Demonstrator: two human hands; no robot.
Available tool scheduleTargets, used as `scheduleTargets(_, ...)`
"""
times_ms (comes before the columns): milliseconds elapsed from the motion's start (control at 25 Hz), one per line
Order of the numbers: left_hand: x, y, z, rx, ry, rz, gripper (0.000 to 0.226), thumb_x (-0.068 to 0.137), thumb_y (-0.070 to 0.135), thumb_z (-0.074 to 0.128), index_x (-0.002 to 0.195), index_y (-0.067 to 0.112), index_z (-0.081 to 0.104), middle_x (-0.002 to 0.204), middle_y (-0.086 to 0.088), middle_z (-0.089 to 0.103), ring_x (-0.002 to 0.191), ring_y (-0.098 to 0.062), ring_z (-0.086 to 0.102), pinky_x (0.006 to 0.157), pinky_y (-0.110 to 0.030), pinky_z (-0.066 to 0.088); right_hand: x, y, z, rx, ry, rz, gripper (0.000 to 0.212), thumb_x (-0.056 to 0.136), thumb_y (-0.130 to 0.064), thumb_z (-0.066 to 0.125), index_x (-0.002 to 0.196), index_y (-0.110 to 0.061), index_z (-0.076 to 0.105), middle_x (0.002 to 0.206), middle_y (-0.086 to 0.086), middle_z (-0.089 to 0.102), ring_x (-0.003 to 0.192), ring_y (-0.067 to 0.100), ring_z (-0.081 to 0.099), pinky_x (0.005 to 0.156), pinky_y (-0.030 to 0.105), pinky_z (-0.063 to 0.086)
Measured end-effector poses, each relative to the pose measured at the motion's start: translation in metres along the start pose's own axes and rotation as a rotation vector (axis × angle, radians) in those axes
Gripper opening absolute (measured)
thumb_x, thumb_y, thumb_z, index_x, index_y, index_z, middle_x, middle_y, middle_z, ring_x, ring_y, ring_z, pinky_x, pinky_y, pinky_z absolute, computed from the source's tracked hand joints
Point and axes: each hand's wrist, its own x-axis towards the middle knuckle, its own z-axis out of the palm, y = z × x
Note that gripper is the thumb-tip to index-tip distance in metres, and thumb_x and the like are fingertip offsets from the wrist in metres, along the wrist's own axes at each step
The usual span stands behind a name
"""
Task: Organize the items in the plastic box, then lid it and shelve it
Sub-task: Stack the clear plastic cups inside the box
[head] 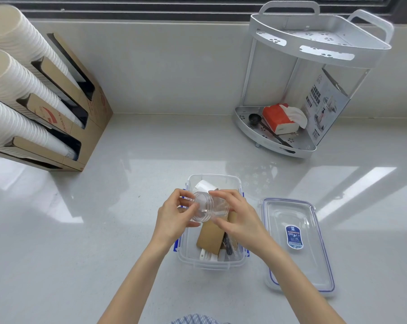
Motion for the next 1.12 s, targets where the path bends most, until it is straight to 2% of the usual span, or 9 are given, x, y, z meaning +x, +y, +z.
scheduleTargets(160,0.000,-0.001,-0.002,0.087,0.000,0.022,0.017,0.082,0.008,0.059,0.072,0.019,0.053,0.075,-0.002,0.055,0.067,-0.015,0.058,0.051,-0.022,0.058,-0.001,0.002,0.005,-0.028,-0.034,-0.013,0.058,0.080,-0.013,0.064,0.131,-0.033,0.044,0.114,-0.010,0.048,0.116,0.010,0.045,0.099,0.020,0.036)
scheduleTargets(400,0.001,0.000,-0.004,0.080,0.005,0.030,0.004,0.085,0.014,0.056,0.084,0.012,0.060,0.074,0.001,0.057,0.064,-0.011,0.057,0.051,-0.020,0.057,-0.001,0.001,0.006,-0.113,-0.045,-0.003,0.058,0.082,-0.022,0.064,0.134,-0.030,0.041,0.106,-0.014,0.047,0.108,0.010,0.046,0.085,0.007,0.032)
scheduleTargets(440,0.001,0.001,-0.004,0.057,0.000,0.036,0.011,0.087,0.018,0.054,0.089,0.010,0.061,0.075,0.002,0.059,0.065,-0.010,0.058,0.053,-0.019,0.057,-0.001,0.000,0.006,-0.087,-0.024,0.011,0.057,0.082,-0.023,0.064,0.134,-0.028,0.041,0.106,-0.013,0.048,0.104,0.008,0.048,0.082,0.005,0.034)
scheduleTargets(560,0.000,0.005,-0.006,0.018,-0.041,0.048,0.024,0.092,0.025,0.044,0.102,0.012,0.061,0.081,0.006,0.063,0.077,-0.008,0.063,0.059,-0.014,0.055,0.000,-0.002,0.007,0.027,0.015,0.120,0.055,0.084,-0.027,0.062,0.135,-0.024,0.039,0.105,-0.010,0.058,0.090,-0.001,0.056,0.072,0.003,0.044)
scheduleTargets(680,-0.002,0.001,-0.009,0.028,-0.094,0.068,0.025,0.091,0.023,0.046,0.111,0.016,0.058,0.092,0.006,0.065,0.090,-0.010,0.064,0.066,-0.013,0.054,0.001,-0.005,0.008,0.095,0.030,0.216,0.051,0.086,-0.031,0.059,0.132,-0.019,0.042,0.093,-0.013,0.059,0.079,-0.004,0.058,0.065,0.001,0.047)
scheduleTargets(760,-0.004,-0.004,-0.010,0.113,-0.099,0.105,0.028,0.088,0.023,0.053,0.115,0.020,0.056,0.093,0.011,0.063,0.092,-0.013,0.063,0.070,-0.014,0.053,0.002,-0.006,0.010,0.070,0.038,0.228,0.050,0.086,-0.034,0.059,0.131,-0.018,0.044,0.099,-0.009,0.061,0.078,0.000,0.060,0.071,0.010,0.052)
scheduleTargets(880,-0.007,-0.007,-0.010,0.265,-0.109,0.170,0.038,0.083,0.023,0.061,0.119,0.027,0.048,0.091,0.016,0.056,0.082,-0.002,0.059,0.065,-0.003,0.046,0.004,-0.006,0.013,0.005,0.033,0.257,0.051,0.084,-0.038,0.060,0.128,-0.017,0.046,0.106,-0.005,0.057,0.091,0.015,0.061,0.088,0.032,0.052)
scheduleTargets(1000,-0.007,-0.012,-0.011,0.356,-0.119,0.219,0.045,0.081,0.026,0.063,0.123,0.029,0.045,0.095,0.011,0.057,0.078,-0.002,0.057,0.064,-0.006,0.045,0.004,-0.003,0.016,-0.020,-0.025,0.312,0.061,0.083,-0.044,0.059,0.134,-0.019,0.037,0.104,-0.004,0.054,0.100,0.017,0.058,0.090,0.031,0.049)
scheduleTargets(1120,-0.007,-0.017,-0.013,0.523,-0.131,0.257,0.045,0.083,0.027,0.059,0.126,0.021,0.046,0.105,0.003,0.057,0.088,-0.008,0.053,0.078,-0.017,0.043,0.003,-0.002,0.020,-0.093,-0.079,0.352,0.063,0.084,-0.046,0.056,0.135,-0.015,0.035,0.103,-0.003,0.053,0.100,0.017,0.056,0.086,0.029,0.048)
